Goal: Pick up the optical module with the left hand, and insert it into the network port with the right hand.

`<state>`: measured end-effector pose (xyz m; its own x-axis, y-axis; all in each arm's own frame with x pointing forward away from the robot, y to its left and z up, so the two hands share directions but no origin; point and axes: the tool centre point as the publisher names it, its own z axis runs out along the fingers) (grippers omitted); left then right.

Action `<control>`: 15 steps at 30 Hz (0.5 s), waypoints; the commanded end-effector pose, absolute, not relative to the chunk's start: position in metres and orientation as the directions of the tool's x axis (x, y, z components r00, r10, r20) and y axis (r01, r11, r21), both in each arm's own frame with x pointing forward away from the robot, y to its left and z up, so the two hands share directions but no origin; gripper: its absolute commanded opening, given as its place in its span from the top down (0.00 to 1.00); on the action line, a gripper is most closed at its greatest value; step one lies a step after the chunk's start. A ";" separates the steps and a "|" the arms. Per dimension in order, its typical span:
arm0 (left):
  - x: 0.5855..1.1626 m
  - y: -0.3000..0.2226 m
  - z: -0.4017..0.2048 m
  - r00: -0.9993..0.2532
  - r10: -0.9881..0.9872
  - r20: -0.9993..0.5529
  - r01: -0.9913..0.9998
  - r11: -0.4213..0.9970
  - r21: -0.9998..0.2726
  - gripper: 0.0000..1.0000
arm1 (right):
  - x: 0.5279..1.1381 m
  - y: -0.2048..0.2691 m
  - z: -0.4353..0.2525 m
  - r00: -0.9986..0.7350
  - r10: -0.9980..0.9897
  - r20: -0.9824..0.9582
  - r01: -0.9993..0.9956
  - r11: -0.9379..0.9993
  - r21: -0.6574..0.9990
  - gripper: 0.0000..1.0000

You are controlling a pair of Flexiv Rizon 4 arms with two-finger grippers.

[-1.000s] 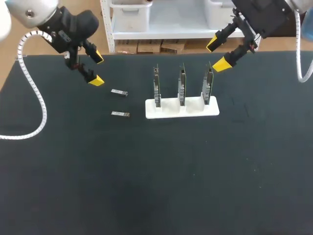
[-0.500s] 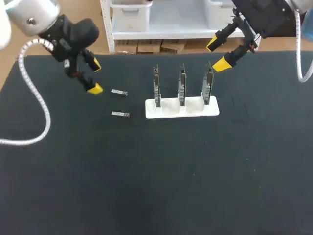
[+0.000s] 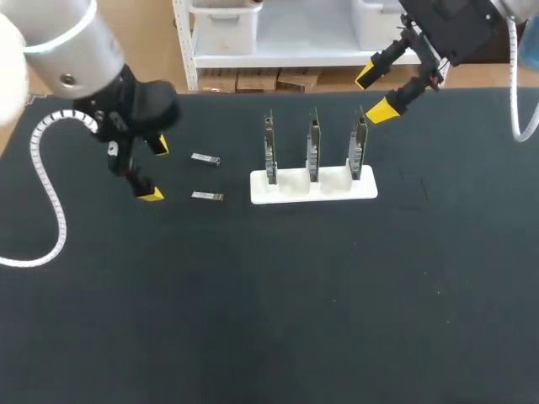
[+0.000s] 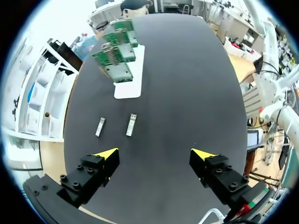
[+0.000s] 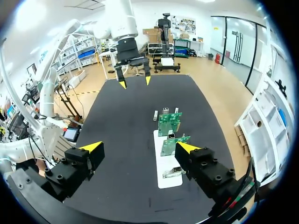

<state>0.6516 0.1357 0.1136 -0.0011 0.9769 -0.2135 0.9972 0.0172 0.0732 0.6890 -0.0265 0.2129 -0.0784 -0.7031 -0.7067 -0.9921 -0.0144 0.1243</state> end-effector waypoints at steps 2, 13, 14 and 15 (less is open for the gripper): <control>0.663 0.122 0.107 -0.001 0.981 -0.192 0.999 0.009 0.039 0.00 | 0.687 -0.027 0.213 -0.078 -0.702 -0.708 -0.993 -0.011 0.121 0.00; 0.681 0.103 0.084 0.035 0.976 -0.213 0.998 -0.023 0.057 0.00 | 0.687 -0.027 0.213 -0.078 -0.702 -0.708 -0.993 -0.011 0.121 0.00; 0.682 0.102 0.080 0.034 0.976 -0.215 0.998 -0.021 0.061 0.00 | 0.687 -0.027 0.213 -0.078 -0.702 -0.708 -0.993 -0.011 0.121 0.00; 0.684 0.101 0.077 0.035 0.976 -0.215 0.998 -0.022 0.062 0.00 | 0.687 -0.027 0.213 -0.078 -0.702 -0.708 -0.993 -0.011 0.121 0.00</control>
<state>0.6780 0.1049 0.0876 0.0346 0.9761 -0.2146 0.9976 -0.0210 0.0654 0.6890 -0.0266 0.2129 -0.0785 -0.7031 -0.7067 -0.9921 -0.0142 0.1243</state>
